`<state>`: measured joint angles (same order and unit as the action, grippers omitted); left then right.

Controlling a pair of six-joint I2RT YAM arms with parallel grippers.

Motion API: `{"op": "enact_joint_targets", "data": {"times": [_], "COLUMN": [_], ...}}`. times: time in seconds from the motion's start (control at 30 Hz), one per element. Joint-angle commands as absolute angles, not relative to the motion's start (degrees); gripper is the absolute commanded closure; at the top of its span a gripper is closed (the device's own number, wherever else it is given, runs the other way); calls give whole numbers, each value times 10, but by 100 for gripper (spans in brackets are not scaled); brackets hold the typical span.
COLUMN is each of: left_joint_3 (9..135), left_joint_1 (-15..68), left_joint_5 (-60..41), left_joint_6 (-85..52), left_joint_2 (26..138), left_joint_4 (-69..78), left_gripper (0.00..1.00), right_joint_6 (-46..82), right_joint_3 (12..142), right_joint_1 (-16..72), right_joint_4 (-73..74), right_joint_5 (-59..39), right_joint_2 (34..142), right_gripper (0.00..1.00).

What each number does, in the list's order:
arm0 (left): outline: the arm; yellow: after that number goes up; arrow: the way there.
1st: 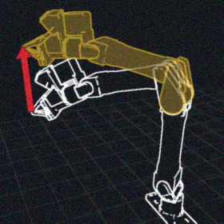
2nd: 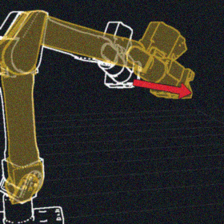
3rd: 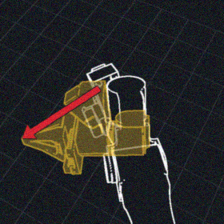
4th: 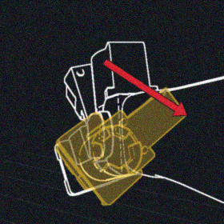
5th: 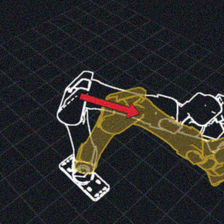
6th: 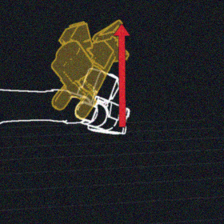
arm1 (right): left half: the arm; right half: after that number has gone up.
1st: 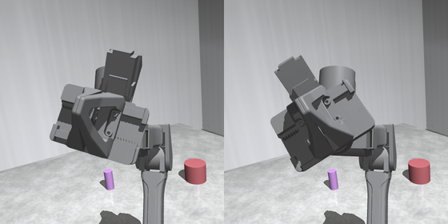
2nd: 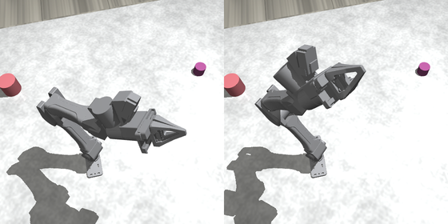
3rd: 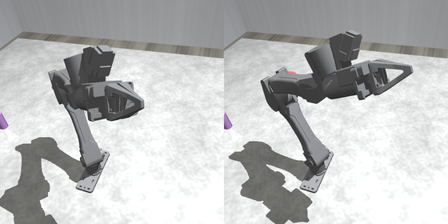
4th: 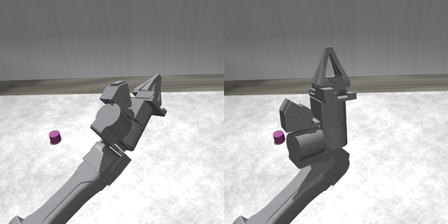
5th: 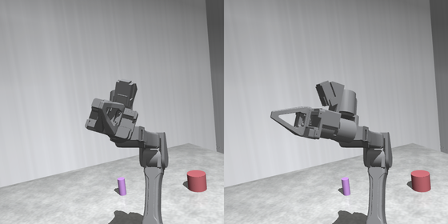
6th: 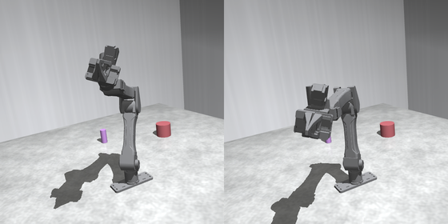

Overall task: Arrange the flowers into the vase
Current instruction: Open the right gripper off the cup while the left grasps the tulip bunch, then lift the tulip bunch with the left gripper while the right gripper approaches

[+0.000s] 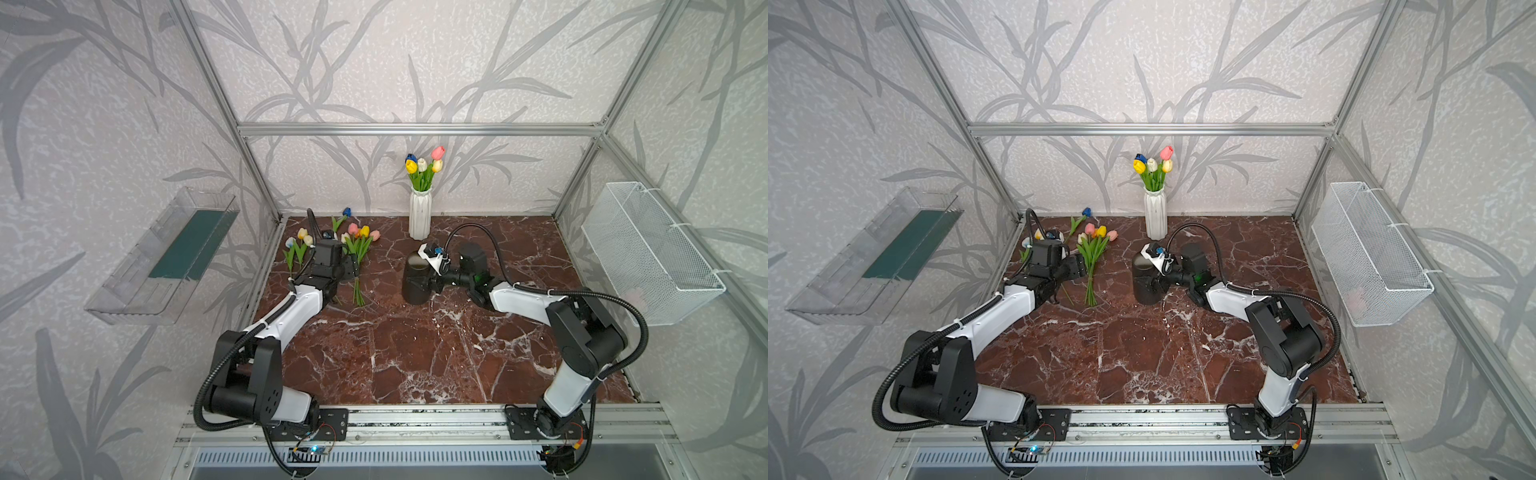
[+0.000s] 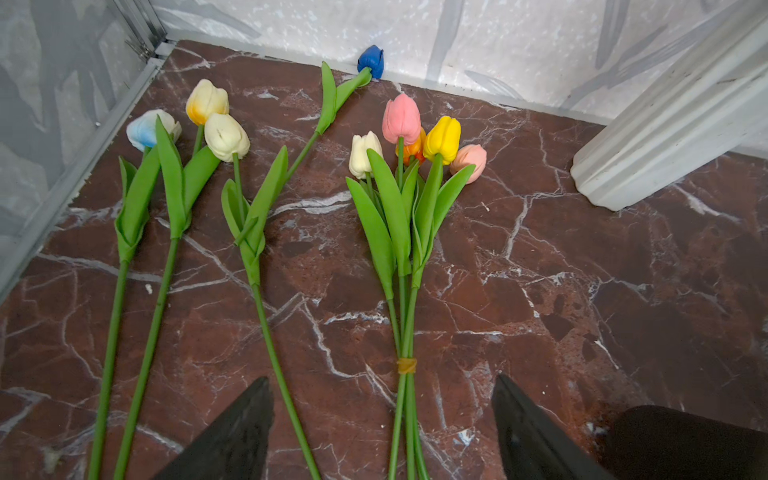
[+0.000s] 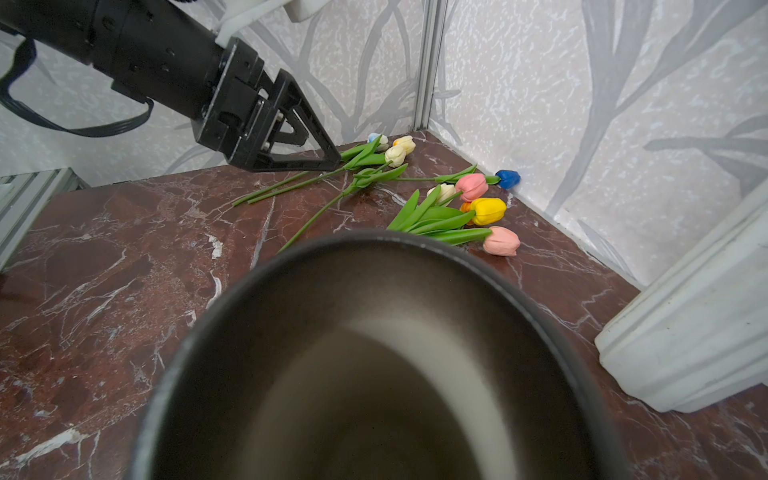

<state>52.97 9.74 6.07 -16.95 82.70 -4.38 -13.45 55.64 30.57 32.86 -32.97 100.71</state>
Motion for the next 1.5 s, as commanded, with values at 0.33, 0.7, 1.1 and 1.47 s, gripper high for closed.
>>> {"op": "enact_joint_targets", "data": {"times": [0.33,0.7,1.1,1.47], "left_joint_3": [709,941,993,1012], "left_joint_1": [84,90,106,105], "left_joint_5": [38,-40,-33,-22], "left_joint_6": [-144,-133,-133,-131], "left_joint_2": [958,1188,1260,1287], "left_joint_4": [-234,-470,-524,-532], "left_gripper": [15,45,67,75], "right_joint_6": [-109,-47,-49,-56], "right_joint_3": [540,472,336,284], "right_joint_1": [309,310,324,329], "right_joint_4": [358,408,493,483], "right_joint_5": [-263,-177,-131,-109], "right_joint_2": [879,706,594,546], "right_gripper": [1,1,1,0]}}
